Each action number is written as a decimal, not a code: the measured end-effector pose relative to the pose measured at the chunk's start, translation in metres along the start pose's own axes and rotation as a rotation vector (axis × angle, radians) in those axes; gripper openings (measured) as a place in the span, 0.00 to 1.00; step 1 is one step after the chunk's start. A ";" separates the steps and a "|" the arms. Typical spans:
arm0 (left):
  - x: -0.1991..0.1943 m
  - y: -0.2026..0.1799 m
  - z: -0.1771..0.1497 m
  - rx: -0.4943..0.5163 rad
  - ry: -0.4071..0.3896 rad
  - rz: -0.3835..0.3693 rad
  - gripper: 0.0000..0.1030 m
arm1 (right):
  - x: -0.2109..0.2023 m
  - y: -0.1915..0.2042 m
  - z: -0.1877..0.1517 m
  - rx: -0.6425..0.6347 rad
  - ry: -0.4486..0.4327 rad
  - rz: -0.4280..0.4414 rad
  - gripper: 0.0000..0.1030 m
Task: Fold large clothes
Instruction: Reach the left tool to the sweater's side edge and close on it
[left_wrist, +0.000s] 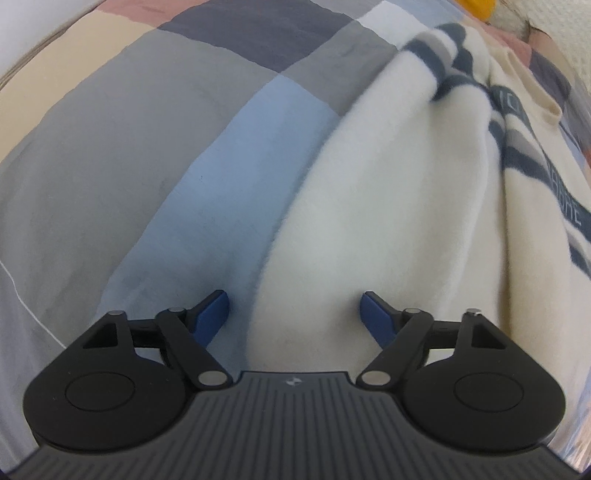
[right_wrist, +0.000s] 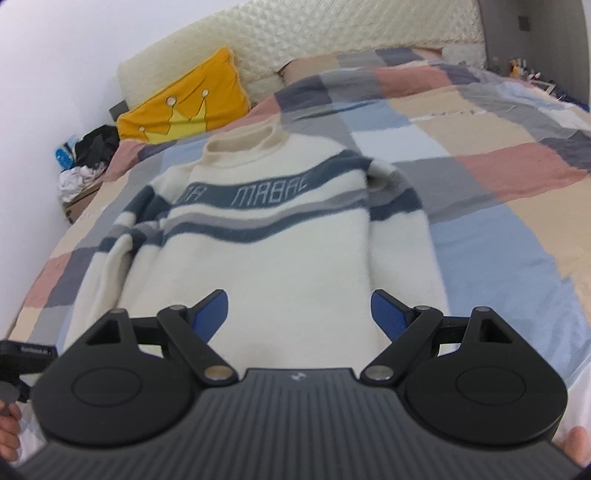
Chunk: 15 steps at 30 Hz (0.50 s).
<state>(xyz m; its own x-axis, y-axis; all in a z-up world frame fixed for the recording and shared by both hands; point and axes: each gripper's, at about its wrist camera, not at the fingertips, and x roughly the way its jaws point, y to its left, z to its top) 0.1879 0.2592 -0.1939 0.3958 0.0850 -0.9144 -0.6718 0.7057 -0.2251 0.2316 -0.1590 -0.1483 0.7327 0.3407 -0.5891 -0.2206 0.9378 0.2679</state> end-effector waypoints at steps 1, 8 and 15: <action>-0.001 -0.001 -0.001 -0.004 -0.003 0.004 0.76 | 0.002 0.001 -0.002 -0.004 0.010 0.003 0.83; -0.007 -0.006 -0.002 -0.019 -0.028 0.025 0.39 | 0.015 0.008 -0.011 -0.045 0.058 -0.009 0.83; -0.040 0.008 0.013 -0.062 -0.119 -0.013 0.13 | 0.018 0.012 -0.016 -0.068 0.089 0.003 0.83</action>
<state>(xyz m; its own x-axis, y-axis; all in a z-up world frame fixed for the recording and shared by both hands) 0.1749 0.2706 -0.1551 0.4740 0.1616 -0.8656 -0.7020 0.6627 -0.2607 0.2322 -0.1405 -0.1681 0.6726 0.3456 -0.6543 -0.2682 0.9380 0.2197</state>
